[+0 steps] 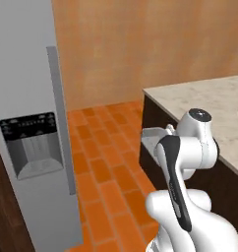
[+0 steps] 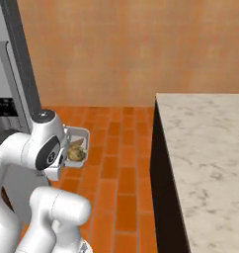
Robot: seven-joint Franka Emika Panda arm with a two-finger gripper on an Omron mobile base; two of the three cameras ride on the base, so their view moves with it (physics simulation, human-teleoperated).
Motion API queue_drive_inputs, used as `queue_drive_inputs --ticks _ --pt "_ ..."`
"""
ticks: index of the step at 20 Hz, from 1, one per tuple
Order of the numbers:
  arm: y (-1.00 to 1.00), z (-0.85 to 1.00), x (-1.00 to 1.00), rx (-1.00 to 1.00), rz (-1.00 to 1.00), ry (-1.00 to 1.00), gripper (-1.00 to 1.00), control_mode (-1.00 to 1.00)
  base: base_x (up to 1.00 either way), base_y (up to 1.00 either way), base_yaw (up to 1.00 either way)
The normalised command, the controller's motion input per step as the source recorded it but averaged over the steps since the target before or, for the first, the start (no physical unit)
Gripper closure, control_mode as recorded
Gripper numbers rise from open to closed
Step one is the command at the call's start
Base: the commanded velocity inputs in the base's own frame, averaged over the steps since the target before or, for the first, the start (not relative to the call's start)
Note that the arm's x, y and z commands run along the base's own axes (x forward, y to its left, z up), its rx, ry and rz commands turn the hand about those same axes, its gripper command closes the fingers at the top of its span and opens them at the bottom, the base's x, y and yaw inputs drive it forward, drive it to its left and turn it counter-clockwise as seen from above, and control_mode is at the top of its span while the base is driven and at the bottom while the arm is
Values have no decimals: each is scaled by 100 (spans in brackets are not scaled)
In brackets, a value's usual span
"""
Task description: Take the meat container that has the chicken drumstick and place it on the second highest rack of the freezer. Then take the vegetable container that has the sweet potato and onion and place it on the highest rack of the freezer.
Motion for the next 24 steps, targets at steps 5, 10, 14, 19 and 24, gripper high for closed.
queue_drive_inputs --ticks 5,10,14,19,24 --pt "0 0 0 0 0 0 100 100 100 0 0" --pt "0 0 0 0 0 0 100 100 99 0 15" --pt "0 0 0 0 0 0 100 100 100 -6 39" --pt "0 0 0 0 0 0 100 100 100 -20 53" --pt "0 0 0 0 0 0 100 100 93 -17 58"
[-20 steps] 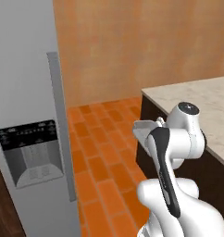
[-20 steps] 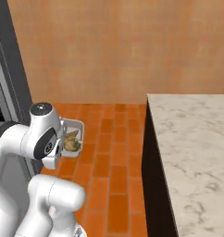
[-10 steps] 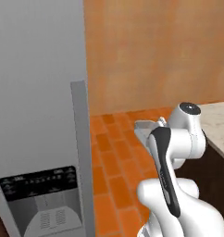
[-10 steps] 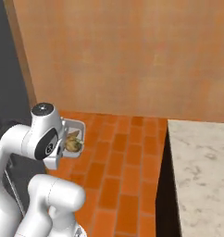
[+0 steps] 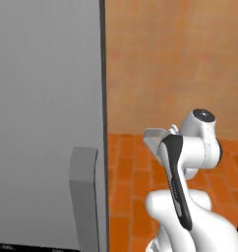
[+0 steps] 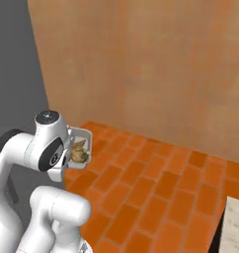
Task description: Take the meat container that has the chicken drumstick and place it on the second highest rack of the freezer. Then take the vegetable container that has the sweet potato and onion and place it on the highest rack of the freezer.
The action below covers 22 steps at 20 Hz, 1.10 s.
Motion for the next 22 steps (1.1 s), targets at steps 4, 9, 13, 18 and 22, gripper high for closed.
queue_drive_inputs --ticks 4,9,13,18,22 --pt "0 0 0 0 0 0 100 100 10 -3 64" --pt "0 0 0 0 0 0 100 100 -1 -5 64" --pt "0 0 0 0 0 0 100 100 27 -31 60" --pt "0 0 0 0 0 0 100 100 29 -38 58" --pt "0 0 0 0 0 0 100 100 27 -33 56"
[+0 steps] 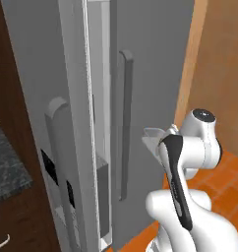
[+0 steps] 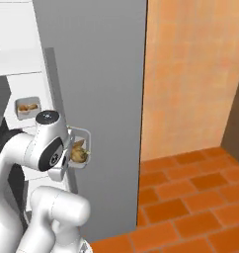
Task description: Take the meat container that has the chicken drumstick and place it on the second highest rack of the freezer. Then take the vegetable container that has the sweet potato and onion and place it on the highest rack of the freezer.
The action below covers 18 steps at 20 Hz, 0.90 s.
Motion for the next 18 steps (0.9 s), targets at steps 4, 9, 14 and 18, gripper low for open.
queue_drive_inputs --ticks 4,9,14,18 --pt "0 0 0 0 0 0 100 100 29 -13 57" --pt "0 0 0 0 0 0 100 100 31 -13 56" --pt "0 0 0 0 0 0 100 100 32 -28 54" --pt "0 0 0 0 0 0 100 100 27 -38 52"
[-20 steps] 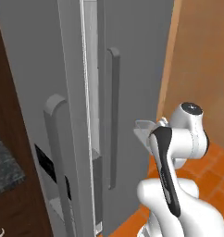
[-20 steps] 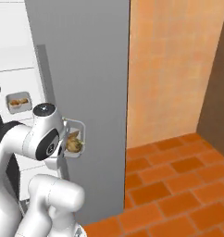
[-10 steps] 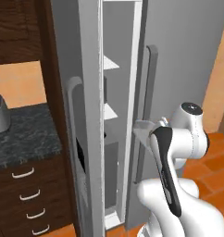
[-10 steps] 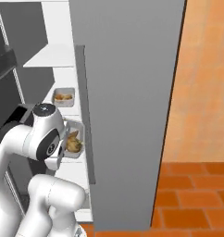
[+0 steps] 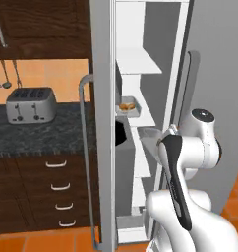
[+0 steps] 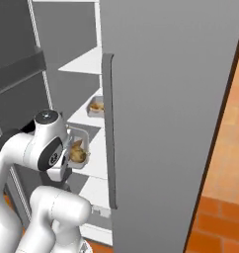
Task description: Take the meat container that has the chicken drumstick and place it on the second highest rack of the freezer. Then take the vegetable container that has the sweet potato and onion and place it on the highest rack of the freezer.
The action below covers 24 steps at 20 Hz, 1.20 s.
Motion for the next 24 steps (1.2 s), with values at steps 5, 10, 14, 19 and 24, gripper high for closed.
queue_drive_inputs --ticks 5,10,14,19,24 --pt "0 0 0 0 0 0 100 100 19 -11 49" --pt "0 0 0 0 0 0 100 100 15 4 43" --pt "0 0 0 0 0 0 100 100 37 24 24" --pt "0 0 0 0 0 0 100 100 32 0 1" --pt "0 0 0 0 0 0 100 100 25 0 0"
